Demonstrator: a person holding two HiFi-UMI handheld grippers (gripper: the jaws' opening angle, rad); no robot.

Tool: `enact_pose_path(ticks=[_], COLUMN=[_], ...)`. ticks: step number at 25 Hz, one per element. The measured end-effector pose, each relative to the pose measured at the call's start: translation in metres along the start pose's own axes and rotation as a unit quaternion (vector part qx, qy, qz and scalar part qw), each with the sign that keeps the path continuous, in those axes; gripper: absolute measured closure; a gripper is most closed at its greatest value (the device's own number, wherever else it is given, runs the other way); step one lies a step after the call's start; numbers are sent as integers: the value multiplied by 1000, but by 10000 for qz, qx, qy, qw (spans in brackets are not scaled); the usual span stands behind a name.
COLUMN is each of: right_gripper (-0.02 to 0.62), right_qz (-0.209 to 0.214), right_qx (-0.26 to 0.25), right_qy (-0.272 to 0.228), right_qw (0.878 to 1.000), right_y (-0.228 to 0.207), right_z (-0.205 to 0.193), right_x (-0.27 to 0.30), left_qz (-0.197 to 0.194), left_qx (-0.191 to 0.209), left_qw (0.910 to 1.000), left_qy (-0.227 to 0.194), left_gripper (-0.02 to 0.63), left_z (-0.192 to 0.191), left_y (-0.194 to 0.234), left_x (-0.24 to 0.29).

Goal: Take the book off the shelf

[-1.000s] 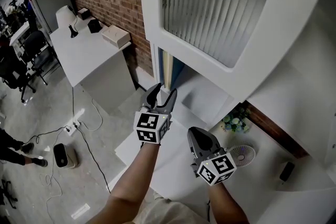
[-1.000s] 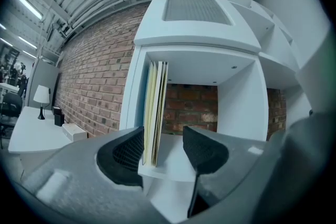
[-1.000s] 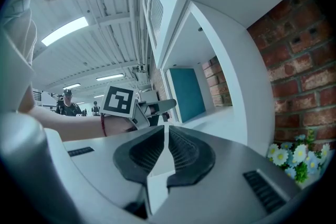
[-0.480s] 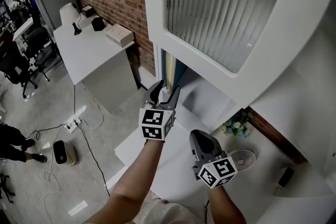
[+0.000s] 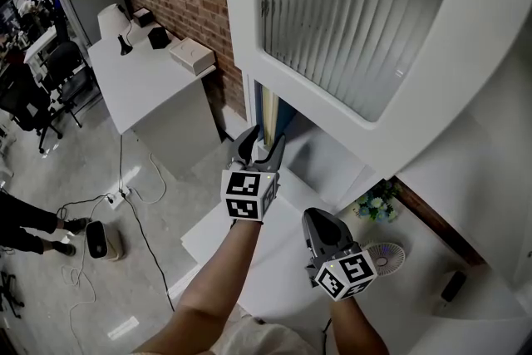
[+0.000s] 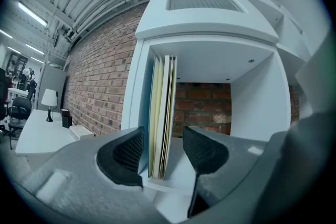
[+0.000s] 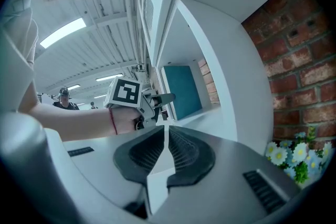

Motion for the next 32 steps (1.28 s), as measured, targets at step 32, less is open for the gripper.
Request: enact_pose_path(ticks=[32], right_gripper=[577], right_qz=[-102], right_qx=[101], right_qy=[51], right_qw=[9999], right_y=[-11], right_z=[-5], right_x=[11], left_qz=[18], left_qx=[173], left_qw=[9998], left_qy=[110], left_gripper=[400], left_z=[10], left_y=[2], left_x=[20])
Point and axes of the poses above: the fingertips, and each gripper's own axes: x forward along the fingers, y to its left, z out of its top, the point moved 3 cm from there along -x, backward along the fingers, and after that the axes turned 3 degrees about z, right-handed, at the moved point
